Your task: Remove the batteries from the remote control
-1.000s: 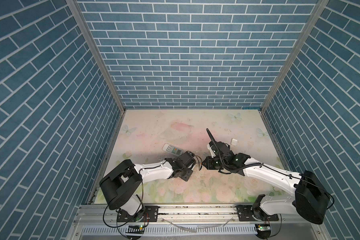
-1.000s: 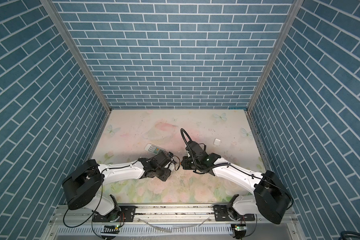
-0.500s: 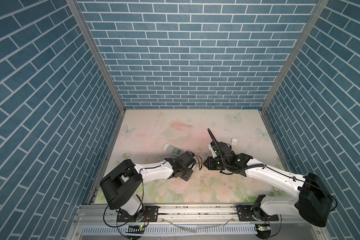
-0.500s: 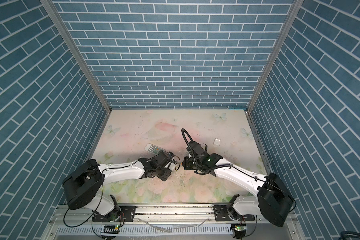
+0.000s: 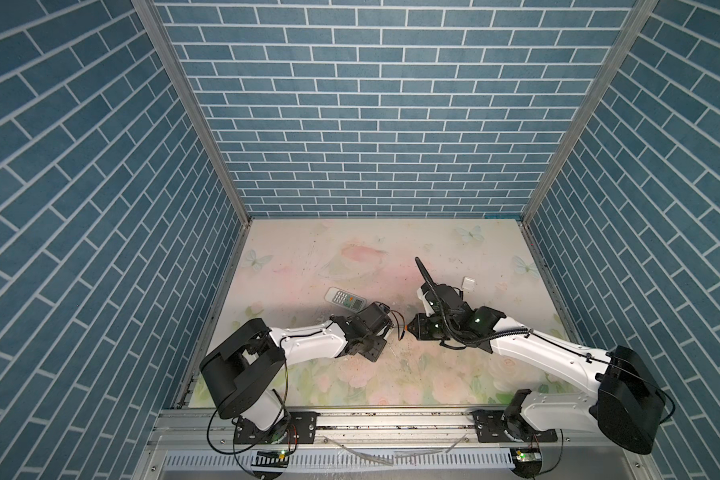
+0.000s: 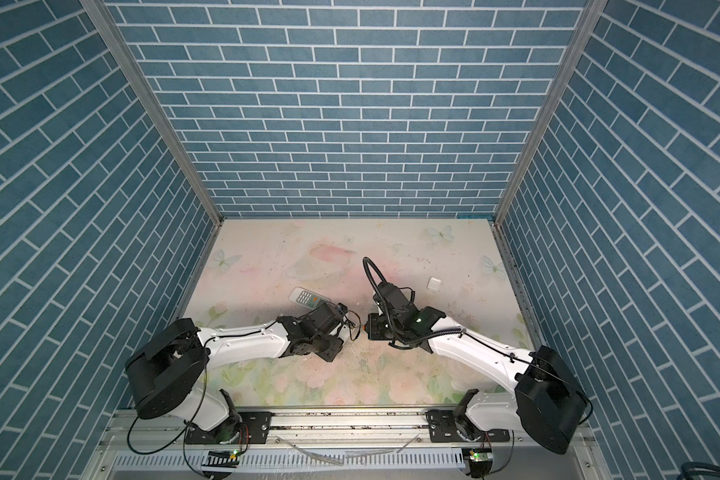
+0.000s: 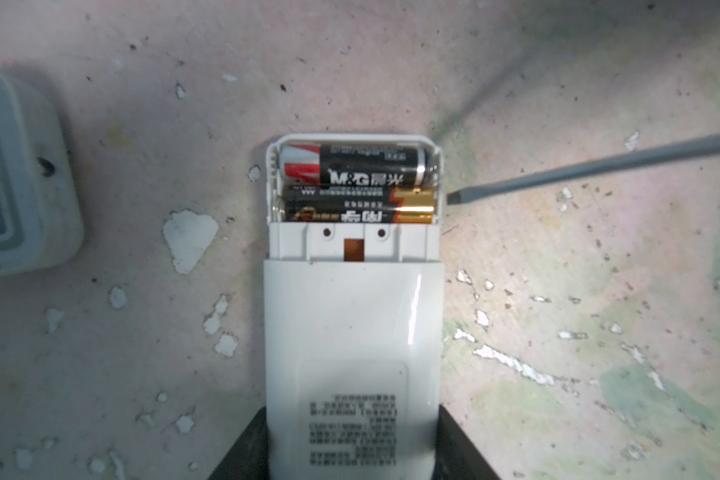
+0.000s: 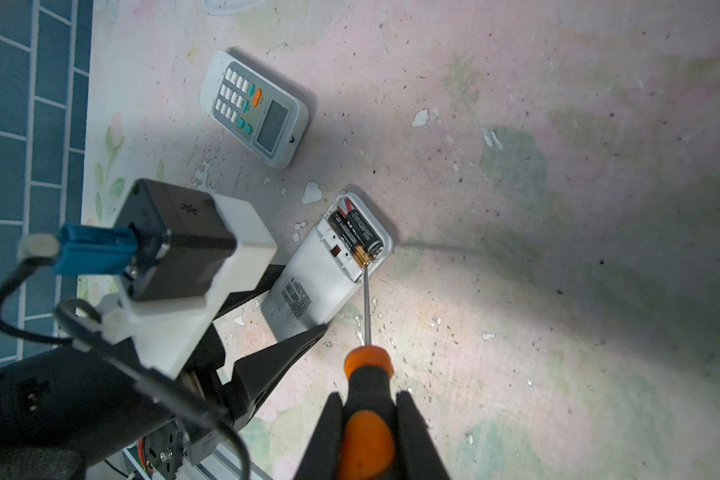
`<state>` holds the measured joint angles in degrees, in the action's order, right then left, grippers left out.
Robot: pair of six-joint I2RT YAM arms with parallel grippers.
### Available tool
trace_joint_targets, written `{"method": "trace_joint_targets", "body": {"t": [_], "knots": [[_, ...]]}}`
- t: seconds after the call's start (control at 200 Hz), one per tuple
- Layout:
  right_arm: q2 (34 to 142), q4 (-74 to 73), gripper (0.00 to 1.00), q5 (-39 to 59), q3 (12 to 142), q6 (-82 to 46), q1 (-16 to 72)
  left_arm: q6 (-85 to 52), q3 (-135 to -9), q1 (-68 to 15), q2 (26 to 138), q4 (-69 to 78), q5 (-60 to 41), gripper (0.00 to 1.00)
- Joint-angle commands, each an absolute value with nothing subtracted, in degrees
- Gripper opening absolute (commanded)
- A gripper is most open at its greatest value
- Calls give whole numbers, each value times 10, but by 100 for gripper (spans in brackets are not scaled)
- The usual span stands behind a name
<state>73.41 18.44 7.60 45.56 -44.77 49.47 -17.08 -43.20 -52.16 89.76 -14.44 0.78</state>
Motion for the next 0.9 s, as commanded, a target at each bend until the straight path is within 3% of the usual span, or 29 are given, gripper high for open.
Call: {"method": "trace_joint_targets", "body": {"t": [0.0, 0.895], "knots": [[737, 184, 0, 64, 461, -455, 493, -174, -406, -525, 928, -183, -26, 27], [738, 187, 0, 58, 481, -442, 482, -173, -402, -525, 931, -178, -28, 25]]}}
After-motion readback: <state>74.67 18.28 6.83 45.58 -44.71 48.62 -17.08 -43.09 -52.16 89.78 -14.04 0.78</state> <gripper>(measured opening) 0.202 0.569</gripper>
